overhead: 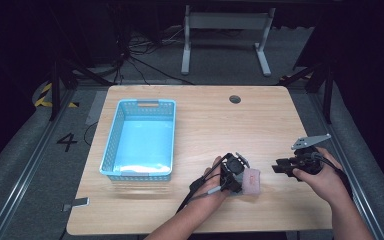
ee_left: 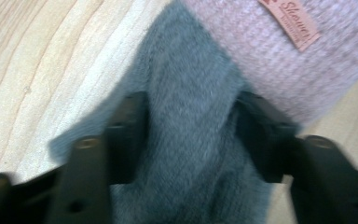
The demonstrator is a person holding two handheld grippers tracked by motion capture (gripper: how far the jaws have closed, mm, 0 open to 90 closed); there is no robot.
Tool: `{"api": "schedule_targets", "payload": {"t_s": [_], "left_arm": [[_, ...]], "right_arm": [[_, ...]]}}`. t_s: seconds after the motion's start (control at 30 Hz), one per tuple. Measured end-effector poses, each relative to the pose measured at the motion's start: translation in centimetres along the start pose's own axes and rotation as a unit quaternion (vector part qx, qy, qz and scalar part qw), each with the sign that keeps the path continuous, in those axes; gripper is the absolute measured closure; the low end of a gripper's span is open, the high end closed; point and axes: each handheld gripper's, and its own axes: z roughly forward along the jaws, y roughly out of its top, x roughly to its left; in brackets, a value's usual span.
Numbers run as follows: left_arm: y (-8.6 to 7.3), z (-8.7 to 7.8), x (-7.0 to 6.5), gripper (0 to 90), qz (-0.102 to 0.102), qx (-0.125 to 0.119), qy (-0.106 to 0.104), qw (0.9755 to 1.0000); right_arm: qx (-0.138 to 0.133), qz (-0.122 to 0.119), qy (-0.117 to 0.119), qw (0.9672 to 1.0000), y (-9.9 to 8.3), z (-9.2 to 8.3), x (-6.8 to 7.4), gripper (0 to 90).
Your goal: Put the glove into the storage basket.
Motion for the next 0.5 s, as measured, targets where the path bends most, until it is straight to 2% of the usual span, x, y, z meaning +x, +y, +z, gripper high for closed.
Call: {"api": "schedule_targets", "payload": {"t_s": [0.07,0.17,0.3,0.5], "left_arm": [[0.0,0.0,0.0,60.7,0.000,-0.005,-0.005,1.0000],[-0.1,-0.1,0.2,66.0,0.002,-0.006,-0.011,0.9999],[0.0,-0.4,0.2,68.9,0.007,-0.010,-0.008,0.9999],[-0.1,-1.6,0.2,70.0,0.010,-0.016,-0.002,0.9998]], "right_arm": [[-0.001,-0.002,0.003,1.0000,0.2,0.1,0.0,65.4],[0.000,-0.005,0.004,1.0000,0.3,0.2,0.0,65.3],[0.001,-0.005,0.006,1.0000,0.5,0.3,-0.2,65.3],[-0.006,-0.007,0.007,0.9999,0.9,0.3,-0.6,65.3]]}}
